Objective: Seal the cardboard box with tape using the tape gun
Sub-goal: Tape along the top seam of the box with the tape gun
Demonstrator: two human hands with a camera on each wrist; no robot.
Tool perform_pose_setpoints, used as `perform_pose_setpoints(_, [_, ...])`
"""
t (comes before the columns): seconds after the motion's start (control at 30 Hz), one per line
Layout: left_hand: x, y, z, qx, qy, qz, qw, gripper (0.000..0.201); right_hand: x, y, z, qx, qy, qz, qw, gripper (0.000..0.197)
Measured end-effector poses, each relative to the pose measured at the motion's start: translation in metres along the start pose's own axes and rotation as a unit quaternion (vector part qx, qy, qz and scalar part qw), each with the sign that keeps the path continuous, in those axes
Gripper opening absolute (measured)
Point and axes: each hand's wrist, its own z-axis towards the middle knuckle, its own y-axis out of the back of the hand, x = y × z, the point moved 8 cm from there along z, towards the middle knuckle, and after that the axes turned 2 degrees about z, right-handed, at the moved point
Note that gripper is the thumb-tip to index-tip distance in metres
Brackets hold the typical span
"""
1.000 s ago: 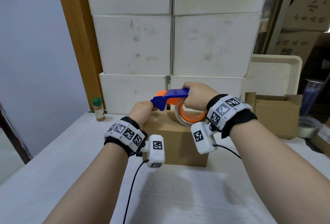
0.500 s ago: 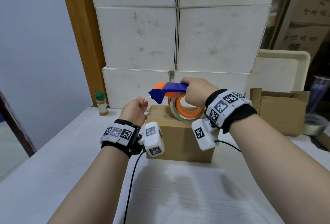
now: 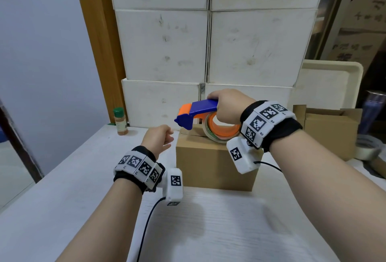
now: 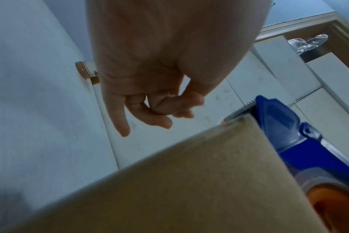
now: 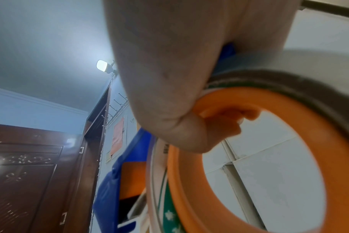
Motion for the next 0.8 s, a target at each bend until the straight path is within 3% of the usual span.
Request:
perform_pose_setpoints(0.17, [0.013, -0.004, -0.001, 0.020, 0.019, 0.010, 1.000, 0.019, 0.005, -0.002, 0.002, 0.004, 0.007, -0.024, 1.000, 0.042])
perform_pose_setpoints(0.4, [0.022, -0.015, -0.005, 0.054, 0.023, 0.005, 0.998, 0.028, 0.007, -0.004, 0.006, 0.007, 0.011, -0.041, 0.999, 0.042])
perform_pose_setpoints(0.8, [0.025, -0.017, -0.004, 0.040, 0.007, 0.066, 0.997, 0.024, 0.010, -0.008, 0.009, 0.009, 0.022, -0.062, 0.998, 0.041])
